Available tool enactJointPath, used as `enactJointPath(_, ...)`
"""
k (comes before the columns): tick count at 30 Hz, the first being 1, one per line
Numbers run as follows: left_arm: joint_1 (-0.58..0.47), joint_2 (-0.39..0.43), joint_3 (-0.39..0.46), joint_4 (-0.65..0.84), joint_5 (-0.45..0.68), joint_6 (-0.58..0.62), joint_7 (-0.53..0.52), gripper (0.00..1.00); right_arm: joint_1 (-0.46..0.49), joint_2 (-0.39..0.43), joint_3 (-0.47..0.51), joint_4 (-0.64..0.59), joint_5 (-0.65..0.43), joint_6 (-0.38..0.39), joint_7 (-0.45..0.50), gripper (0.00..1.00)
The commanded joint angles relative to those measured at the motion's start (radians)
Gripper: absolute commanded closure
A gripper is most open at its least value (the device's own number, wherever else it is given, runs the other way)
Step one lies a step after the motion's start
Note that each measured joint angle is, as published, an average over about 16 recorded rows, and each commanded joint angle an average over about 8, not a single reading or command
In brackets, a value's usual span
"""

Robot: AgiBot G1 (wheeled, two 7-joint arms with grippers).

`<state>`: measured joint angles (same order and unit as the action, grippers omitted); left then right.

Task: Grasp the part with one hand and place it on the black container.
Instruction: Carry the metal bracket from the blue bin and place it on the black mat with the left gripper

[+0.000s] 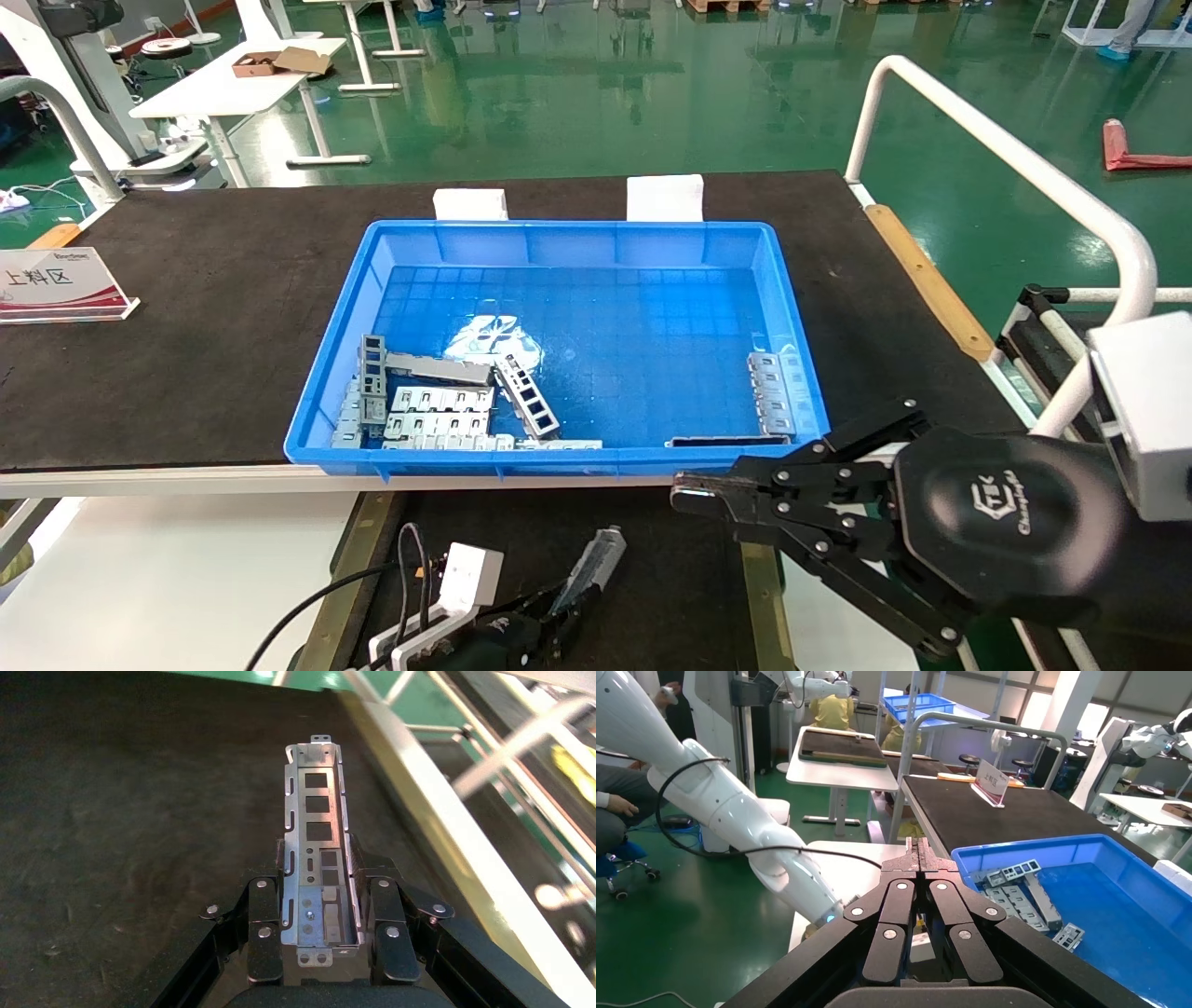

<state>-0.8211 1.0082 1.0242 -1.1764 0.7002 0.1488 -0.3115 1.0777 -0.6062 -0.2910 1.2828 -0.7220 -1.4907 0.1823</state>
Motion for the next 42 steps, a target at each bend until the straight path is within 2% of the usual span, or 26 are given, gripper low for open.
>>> enactJointPath(1,0.001,0.026,0.002,0.025,-0.010,-0.042,-0.017,1.00,0.000,0.000,0.000,0.000,0.000,0.000,0.000,1.00)
enactJointPath(12,-0.014,0.163,-0.019,0.154,-0.043,-0.138,-0.052,1.00,0.000,0.000,-0.001,0.000,0.001,0.000,0.000,1.00)
enactJointPath(25,-0.022,0.252,-0.056,0.256,-0.065,-0.190,-0.076,0.99,0.000,0.001,-0.002,0.000,0.001,0.001,-0.001,1.00)
enactJointPath(26,-0.022,0.257,-0.057,0.261,-0.065,-0.193,-0.075,0.94,0.000,0.001,-0.002,0.000,0.001,0.001,-0.001,0.97)
enactJointPath(27,-0.023,0.261,-0.058,0.266,-0.064,-0.196,-0.075,0.87,0.000,0.001,-0.002,0.000,0.001,0.001,-0.001,0.85)
enactJointPath(32,-0.019,0.278,-0.065,0.283,-0.057,-0.207,-0.070,0.25,0.000,0.001,-0.002,0.000,0.001,0.001,-0.001,0.23)
enactJointPath(34,-0.016,0.284,-0.068,0.287,-0.055,-0.212,-0.069,0.06,0.000,0.001,-0.002,0.000,0.001,0.001,-0.001,0.01)
enactJointPath(36,-0.013,0.288,-0.071,0.291,-0.053,-0.216,-0.068,0.00,0.000,0.001,-0.002,0.000,0.002,0.001,-0.001,0.00)
enactJointPath(42,-0.005,0.295,-0.076,0.289,-0.045,-0.225,-0.064,0.00,0.001,0.001,-0.003,0.000,0.002,0.001,-0.001,0.00)
